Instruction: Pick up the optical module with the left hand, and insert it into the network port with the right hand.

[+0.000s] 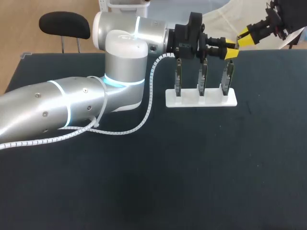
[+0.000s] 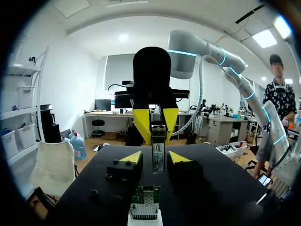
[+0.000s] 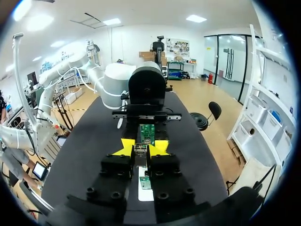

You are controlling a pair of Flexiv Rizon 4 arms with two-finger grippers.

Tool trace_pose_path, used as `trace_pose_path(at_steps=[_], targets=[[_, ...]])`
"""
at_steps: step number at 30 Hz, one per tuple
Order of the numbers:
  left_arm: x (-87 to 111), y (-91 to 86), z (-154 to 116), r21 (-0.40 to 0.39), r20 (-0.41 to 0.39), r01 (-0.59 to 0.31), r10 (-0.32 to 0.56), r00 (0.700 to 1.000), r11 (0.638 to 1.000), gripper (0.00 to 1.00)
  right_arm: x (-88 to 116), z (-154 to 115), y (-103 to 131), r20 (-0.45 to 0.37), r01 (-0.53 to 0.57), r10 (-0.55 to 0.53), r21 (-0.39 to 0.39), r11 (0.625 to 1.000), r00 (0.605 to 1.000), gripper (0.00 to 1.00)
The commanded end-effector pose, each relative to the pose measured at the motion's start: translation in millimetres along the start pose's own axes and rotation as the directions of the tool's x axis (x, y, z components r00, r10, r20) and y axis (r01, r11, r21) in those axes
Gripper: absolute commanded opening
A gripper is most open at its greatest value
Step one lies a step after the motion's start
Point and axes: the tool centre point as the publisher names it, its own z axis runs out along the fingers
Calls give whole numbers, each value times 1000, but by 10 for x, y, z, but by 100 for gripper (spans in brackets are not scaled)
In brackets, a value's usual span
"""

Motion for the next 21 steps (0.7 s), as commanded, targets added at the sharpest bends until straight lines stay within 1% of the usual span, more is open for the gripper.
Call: trace_pose_path(at_steps=[1, 10, 13, 19, 21], targets=[[-3, 29, 9, 6, -4, 1, -1, 1000, 1000, 100, -1, 2, 36, 1, 2, -2, 10, 1000, 1000, 0], [-3, 29, 9, 6, -4, 1, -1, 1000, 1000, 100, -12, 3, 43, 4, 5, -5, 14, 1000, 1000, 0], [-27, 29, 14, 17, -32, -19, 19, 999, 1000, 100, -12, 3, 47, 5, 5, -5, 14, 1000, 1000, 0], [-35, 27, 9, 18, -46, -16, 17, 999, 1000, 100, -3, -16, 51, 5, 5, -5, 16, 1000, 1000, 0], [-44, 20, -7, 20, -62, -19, 20, 998, 1000, 100, 2, -22, 50, 5, 5, -5, 17, 1000, 1000, 0]])
